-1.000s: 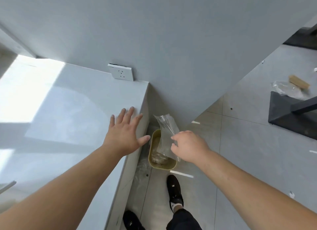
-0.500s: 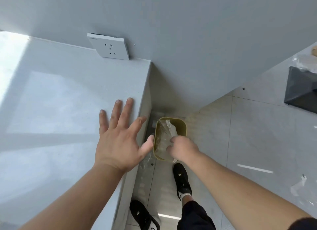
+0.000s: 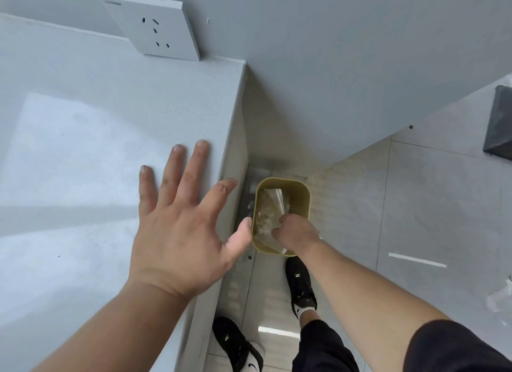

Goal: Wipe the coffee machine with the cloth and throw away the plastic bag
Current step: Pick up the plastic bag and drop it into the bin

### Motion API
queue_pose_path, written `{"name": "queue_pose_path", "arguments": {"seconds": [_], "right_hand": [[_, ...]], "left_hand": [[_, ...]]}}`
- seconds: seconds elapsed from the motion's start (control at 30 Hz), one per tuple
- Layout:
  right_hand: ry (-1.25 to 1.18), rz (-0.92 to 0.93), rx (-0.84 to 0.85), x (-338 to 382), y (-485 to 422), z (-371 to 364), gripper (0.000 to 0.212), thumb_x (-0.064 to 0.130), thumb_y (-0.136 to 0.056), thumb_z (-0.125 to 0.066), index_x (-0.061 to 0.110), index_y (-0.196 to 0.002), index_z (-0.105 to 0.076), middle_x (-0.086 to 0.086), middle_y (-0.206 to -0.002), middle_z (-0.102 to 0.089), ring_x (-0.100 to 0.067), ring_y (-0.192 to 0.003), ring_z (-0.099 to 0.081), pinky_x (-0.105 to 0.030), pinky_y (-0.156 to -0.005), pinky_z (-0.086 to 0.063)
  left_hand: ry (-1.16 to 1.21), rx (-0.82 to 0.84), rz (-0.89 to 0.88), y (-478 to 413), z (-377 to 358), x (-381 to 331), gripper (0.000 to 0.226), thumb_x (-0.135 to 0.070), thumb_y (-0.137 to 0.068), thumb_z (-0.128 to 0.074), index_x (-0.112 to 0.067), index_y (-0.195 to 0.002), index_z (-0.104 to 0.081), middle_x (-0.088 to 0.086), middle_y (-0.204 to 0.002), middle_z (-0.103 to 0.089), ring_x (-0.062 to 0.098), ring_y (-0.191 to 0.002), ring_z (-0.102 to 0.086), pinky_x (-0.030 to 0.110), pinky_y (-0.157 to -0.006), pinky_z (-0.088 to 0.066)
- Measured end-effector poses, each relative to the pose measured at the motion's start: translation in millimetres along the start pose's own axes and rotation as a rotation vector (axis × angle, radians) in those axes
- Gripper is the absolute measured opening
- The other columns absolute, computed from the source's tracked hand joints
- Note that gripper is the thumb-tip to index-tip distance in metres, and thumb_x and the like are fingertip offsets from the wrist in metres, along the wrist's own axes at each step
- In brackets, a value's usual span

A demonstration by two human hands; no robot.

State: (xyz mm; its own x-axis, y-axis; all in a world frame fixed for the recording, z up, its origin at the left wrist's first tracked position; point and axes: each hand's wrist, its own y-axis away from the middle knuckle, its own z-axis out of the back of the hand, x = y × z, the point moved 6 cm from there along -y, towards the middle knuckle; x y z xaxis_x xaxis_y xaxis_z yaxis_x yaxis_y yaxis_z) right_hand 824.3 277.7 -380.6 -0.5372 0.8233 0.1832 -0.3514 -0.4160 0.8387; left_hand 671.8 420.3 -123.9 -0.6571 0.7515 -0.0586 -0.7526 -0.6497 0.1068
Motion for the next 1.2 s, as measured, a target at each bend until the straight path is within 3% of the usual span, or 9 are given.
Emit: {"name": "queue_pose_path", "arguments": {"seconds": [0.17, 0.4, 0.53, 0.67, 0.77, 0.9, 0.97, 1.07, 1.2], "right_hand": [[0.02, -0.027, -0.003, -0.7, -18.3, -2.0, 0.031, 0.034, -0.094, -0.054, 0.015, -0.114, -0.067, -0.006, -0.111, -0.069, -0.028, -0.099, -0.066, -0.036, -0.078, -0.058], [0.05, -0.06, 0.016, 0.6, -29.9, -10.7, 0.043, 0.039, -0.093, -0.055, 0.022, -0.132, -0.061, -0.004, -0.125, -0.068, -0.029, -0.114, -0.063, -0.042, -0.092, -0.058], [0.043, -0.051, -0.004, -0.1, -26.2, -10.7, 0.049, 0.037, -0.091, -0.054, 0.025, -0.138, -0.057, -0.004, -0.126, -0.067, -0.03, -0.115, -0.062, -0.042, -0.092, -0.058], [0.076, 0.013, -0.066, 1.4, -8.4, 6.6, 0.052, 0.04, -0.09, -0.053, 0.027, -0.14, -0.055, -0.004, -0.13, -0.067, -0.031, -0.118, -0.061, -0.039, -0.089, -0.055], [0.118, 0.081, -0.158, 10.0, 22.1, 37.0, 0.058, 0.051, -0.087, -0.054, 0.028, -0.14, -0.055, -0.006, -0.131, -0.064, -0.031, -0.119, -0.057, -0.04, -0.091, -0.052], [0.168, 0.212, -0.269, 28.6, 82.3, 84.7, 0.076, 0.063, -0.081, -0.057, 0.032, -0.15, -0.044, 0.0, -0.15, -0.052, -0.031, -0.139, -0.044, -0.046, -0.11, -0.045], [0.213, 0.294, -0.317, 39.6, 114.1, 107.0, 0.081, 0.067, -0.082, -0.054, 0.032, -0.154, -0.038, 0.001, -0.156, -0.046, -0.03, -0.147, -0.035, -0.048, -0.116, -0.04], [0.27, 0.39, -0.409, 55.3, 161.0, 138.0, 0.085, 0.076, -0.084, -0.049, 0.033, -0.156, -0.033, 0.002, -0.161, -0.041, -0.03, -0.151, -0.031, -0.05, -0.119, -0.037], [0.329, 0.474, -0.498, 73.8, 208.5, 173.2, 0.09, 0.084, -0.083, -0.04, 0.035, -0.158, -0.026, 0.002, -0.166, -0.035, -0.029, -0.154, -0.027, -0.051, -0.12, -0.031]], "left_hand": [[0.011, -0.016, -0.004, 0.1, 0.3, -0.1, 0.073, -0.078, -0.092, -0.027, -0.032, -0.138, -0.06, 0.008, -0.173, -0.014, 0.035, -0.16, -0.007, 0.069, -0.122, -0.011], [0.013, -0.039, -0.015, 0.9, 0.7, -0.1, 0.071, -0.077, -0.092, -0.03, -0.031, -0.136, -0.061, 0.01, -0.173, -0.017, 0.037, -0.159, -0.011, 0.069, -0.121, -0.012], [0.015, -0.045, -0.012, 1.0, 1.4, -0.1, 0.072, -0.077, -0.092, -0.028, -0.031, -0.136, -0.062, 0.01, -0.173, -0.016, 0.036, -0.16, -0.009, 0.07, -0.121, -0.012], [0.02, -0.059, -0.008, 1.6, 3.7, -0.6, 0.071, -0.076, -0.093, -0.028, -0.031, -0.137, -0.062, 0.01, -0.173, -0.016, 0.035, -0.16, -0.009, 0.07, -0.122, -0.012], [0.0, -0.041, 0.009, 1.1, 4.7, -1.3, 0.066, -0.072, -0.091, -0.04, -0.031, -0.138, -0.062, 0.01, -0.173, -0.016, 0.035, -0.16, -0.008, 0.07, -0.122, -0.012], [-0.006, 0.03, 0.045, 0.8, 10.6, -2.7, 0.063, -0.069, -0.087, -0.043, -0.035, -0.137, -0.06, 0.009, -0.173, -0.014, 0.034, -0.16, -0.005, 0.069, -0.122, -0.011], [-0.01, 0.108, 0.069, -0.2, 14.4, -3.8, 0.07, -0.073, -0.086, -0.037, -0.038, -0.145, -0.052, 0.006, -0.175, -0.004, 0.033, -0.16, 0.006, 0.067, -0.124, -0.004], [0.038, 0.2, 0.094, -1.9, 24.7, -4.3, 0.085, -0.081, -0.082, -0.024, -0.042, -0.158, -0.025, 0.001, -0.175, 0.009, 0.028, -0.158, 0.019, 0.062, -0.126, 0.006], [0.15, 0.204, 0.163, -0.9, 60.6, 1.6, 0.088, -0.08, -0.083, -0.029, -0.043, -0.16, -0.008, -0.002, -0.175, 0.0, 0.025, -0.161, 0.004, 0.054, -0.129, -0.002]]}}
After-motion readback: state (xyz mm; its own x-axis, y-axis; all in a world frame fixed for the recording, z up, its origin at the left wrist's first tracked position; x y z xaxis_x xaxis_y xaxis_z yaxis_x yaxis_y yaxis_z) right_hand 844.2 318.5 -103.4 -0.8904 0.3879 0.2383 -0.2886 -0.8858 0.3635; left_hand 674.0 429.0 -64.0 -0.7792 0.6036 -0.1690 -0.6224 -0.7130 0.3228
